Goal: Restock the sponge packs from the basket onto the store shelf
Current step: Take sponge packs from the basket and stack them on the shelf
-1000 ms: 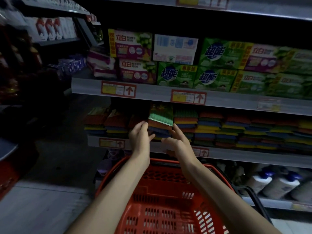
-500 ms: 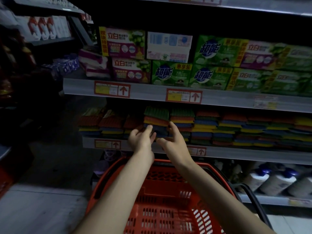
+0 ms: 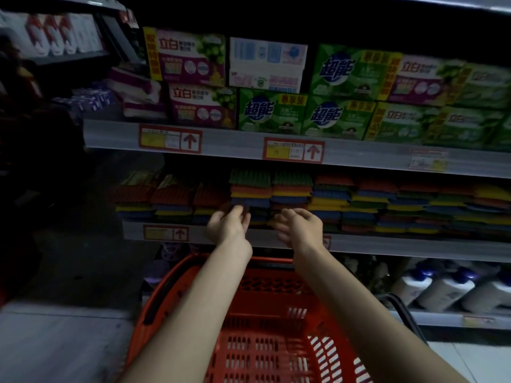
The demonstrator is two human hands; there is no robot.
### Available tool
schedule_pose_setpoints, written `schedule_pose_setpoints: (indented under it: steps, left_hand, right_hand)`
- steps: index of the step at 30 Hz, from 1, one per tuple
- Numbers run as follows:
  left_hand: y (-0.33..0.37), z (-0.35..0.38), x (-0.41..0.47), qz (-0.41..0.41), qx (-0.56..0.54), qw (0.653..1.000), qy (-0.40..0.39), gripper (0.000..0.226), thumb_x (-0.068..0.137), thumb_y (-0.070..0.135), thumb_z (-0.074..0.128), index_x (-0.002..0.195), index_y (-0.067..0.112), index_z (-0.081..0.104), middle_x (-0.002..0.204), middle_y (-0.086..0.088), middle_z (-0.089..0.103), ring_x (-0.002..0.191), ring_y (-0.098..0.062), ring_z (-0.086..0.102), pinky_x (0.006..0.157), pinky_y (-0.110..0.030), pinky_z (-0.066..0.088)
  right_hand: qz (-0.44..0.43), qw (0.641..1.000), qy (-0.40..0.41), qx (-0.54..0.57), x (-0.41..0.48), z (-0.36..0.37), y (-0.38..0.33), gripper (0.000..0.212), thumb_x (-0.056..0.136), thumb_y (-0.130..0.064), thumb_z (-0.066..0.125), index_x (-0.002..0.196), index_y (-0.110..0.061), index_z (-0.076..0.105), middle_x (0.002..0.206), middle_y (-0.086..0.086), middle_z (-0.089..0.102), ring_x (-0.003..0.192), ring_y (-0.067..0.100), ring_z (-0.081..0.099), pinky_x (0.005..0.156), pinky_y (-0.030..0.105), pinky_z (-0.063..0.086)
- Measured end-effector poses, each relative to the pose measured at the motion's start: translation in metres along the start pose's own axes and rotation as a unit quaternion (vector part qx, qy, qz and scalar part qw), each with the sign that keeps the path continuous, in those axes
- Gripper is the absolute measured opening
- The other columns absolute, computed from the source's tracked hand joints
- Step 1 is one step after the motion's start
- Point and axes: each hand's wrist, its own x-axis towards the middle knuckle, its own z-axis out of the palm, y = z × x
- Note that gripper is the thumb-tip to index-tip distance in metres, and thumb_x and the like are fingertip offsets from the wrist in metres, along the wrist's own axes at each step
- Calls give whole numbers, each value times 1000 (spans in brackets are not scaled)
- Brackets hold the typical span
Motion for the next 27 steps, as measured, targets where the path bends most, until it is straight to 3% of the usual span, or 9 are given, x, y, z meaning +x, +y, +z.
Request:
schedule_pose_setpoints:
  steps: [3,5,8,14,20,27]
  left_hand:
    - [0,1,1,-6,-7,1000,8,27,92,-5,68,73,10,56,80,-10,63,76,-20,67,72,-30,59]
    - [-1,1,2,-7,1,1000,9,24,92,-3,69,74,8,58,80,-11,65,74,-19,68,67,-29,60]
    - [-4,1,3,-6,10,1000,8,17,93,0,70,79,6,63,87,-14,70,78,-20,72,67,-29,61]
    - [-4,2,-2,7,15,1000,1,23,95,0,67,76,11,60,80,-8,67,76,-20,71,75,-34,60]
    - [-3,1,-1,22,41,999,-2,19,94,1,68,77,7,63,82,-9,67,76,-18,70,77,-35,62]
    - [-4,2,-1,34,40,999,-12,12,96,-2,65,87,6,64,87,-10,68,78,-20,71,75,-33,61]
  right_hand:
    - [39,997,20,59,11,-5,-1,18,104,-13,59,117,-1,59,88,10,72,56,14,59,38,19,39]
    - [49,996,37,70,19,-6,1,41,103,-14,60,139,6,51,81,9,70,42,9,55,35,19,35]
    - [56,993,49,88,26,-7,4,54,103,-17,62,150,3,43,99,17,73,33,6,53,34,18,34]
    - [53,990,60,112,28,-5,3,47,99,-13,66,139,6,51,86,14,70,31,6,43,33,19,29]
    - [40,991,75,101,29,-4,2,43,101,-13,64,138,3,50,78,9,71,58,15,60,35,17,35]
    - [54,991,83,93,39,-3,4,58,99,-12,66,150,0,42,80,9,72,55,14,63,35,19,36]
